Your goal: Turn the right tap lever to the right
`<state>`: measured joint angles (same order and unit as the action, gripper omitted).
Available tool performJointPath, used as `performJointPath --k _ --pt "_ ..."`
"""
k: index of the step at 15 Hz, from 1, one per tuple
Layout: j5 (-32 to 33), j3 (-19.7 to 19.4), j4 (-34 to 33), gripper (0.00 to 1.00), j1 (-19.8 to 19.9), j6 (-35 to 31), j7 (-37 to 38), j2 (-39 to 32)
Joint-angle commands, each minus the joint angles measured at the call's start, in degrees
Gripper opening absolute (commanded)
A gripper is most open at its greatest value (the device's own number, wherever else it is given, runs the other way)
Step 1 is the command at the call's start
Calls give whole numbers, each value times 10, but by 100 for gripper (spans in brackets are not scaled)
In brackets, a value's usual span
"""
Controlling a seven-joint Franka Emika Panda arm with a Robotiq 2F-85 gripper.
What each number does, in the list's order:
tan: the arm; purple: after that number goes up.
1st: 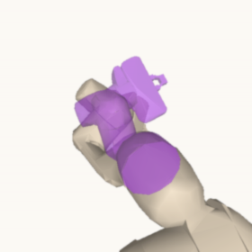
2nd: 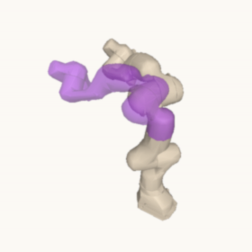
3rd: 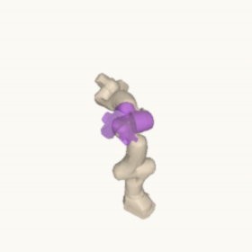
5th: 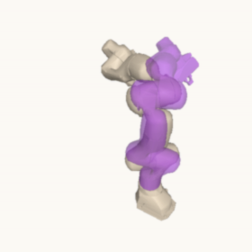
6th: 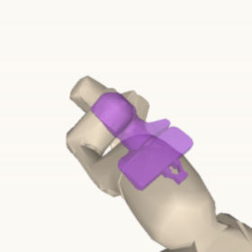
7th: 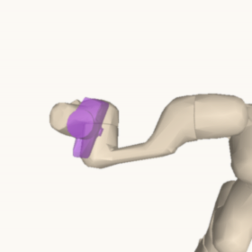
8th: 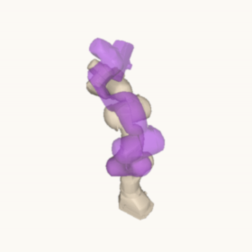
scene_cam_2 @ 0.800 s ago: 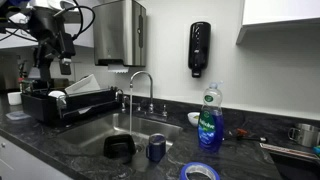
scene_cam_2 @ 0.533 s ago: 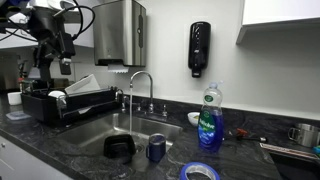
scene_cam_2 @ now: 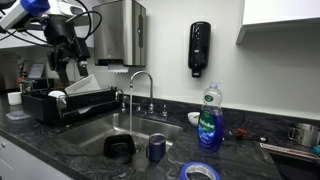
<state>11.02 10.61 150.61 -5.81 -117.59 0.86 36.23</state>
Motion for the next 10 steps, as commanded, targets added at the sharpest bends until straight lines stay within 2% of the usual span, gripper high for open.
performJointPath --k 1,6,10 --pt "9 -19 -42 100 3 -99 -12 -110" --pt "7 -54 -101 100 14 -239 -61 -258" --pt "-4 -74 -191 100 12 -262 -132 -370"
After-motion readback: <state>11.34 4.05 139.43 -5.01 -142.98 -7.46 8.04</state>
